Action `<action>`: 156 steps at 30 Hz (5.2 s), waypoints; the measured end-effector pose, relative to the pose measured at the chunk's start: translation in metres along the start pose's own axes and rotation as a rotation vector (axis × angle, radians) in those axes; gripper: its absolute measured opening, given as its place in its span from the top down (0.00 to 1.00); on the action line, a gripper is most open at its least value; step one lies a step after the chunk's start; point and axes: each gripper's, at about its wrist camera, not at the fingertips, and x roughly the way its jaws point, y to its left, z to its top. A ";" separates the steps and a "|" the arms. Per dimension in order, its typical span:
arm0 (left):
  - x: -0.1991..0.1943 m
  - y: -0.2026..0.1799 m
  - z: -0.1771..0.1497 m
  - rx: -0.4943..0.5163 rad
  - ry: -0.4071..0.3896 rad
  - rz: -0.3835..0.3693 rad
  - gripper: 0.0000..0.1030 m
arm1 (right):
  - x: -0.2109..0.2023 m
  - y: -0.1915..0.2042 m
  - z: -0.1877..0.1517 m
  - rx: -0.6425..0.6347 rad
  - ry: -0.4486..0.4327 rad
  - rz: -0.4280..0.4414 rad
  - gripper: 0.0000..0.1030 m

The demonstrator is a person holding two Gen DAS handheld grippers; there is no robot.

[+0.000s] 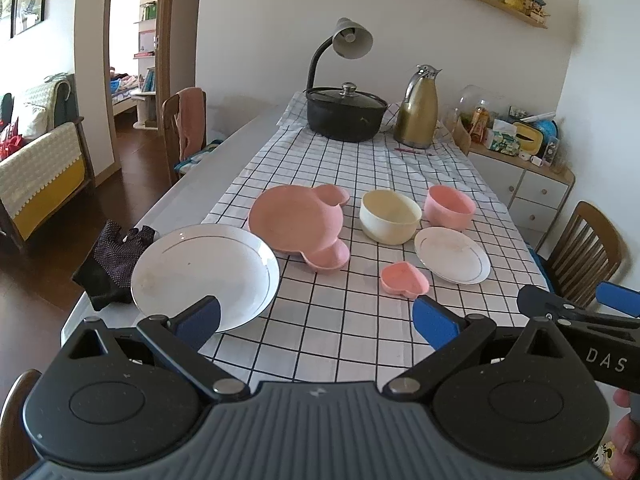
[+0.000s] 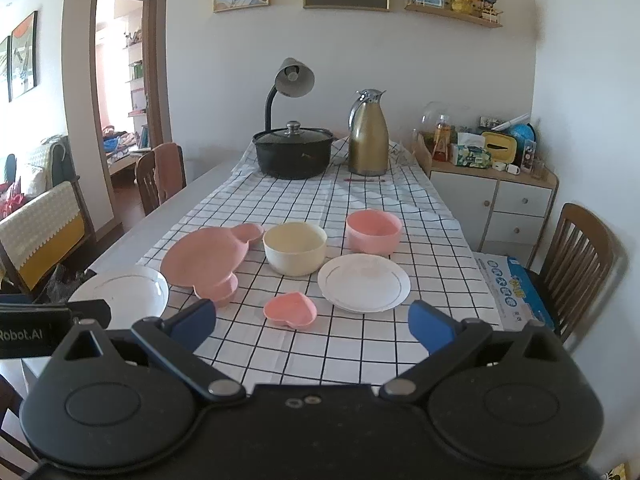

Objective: Organize plates and bowls

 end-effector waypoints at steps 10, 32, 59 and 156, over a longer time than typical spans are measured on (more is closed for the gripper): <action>0.027 0.042 0.005 -0.075 0.052 0.085 0.00 | 0.035 0.020 0.008 -0.058 0.044 0.093 0.01; 0.137 0.166 0.004 -0.215 0.185 0.278 0.05 | 0.200 0.122 0.019 -0.128 0.326 0.412 0.21; 0.189 0.197 0.002 -0.349 0.295 0.269 0.76 | 0.280 0.154 0.013 -0.120 0.497 0.470 0.91; 0.123 0.011 -0.002 0.075 0.307 -0.132 0.74 | 0.124 -0.016 0.010 -0.159 0.428 0.351 0.36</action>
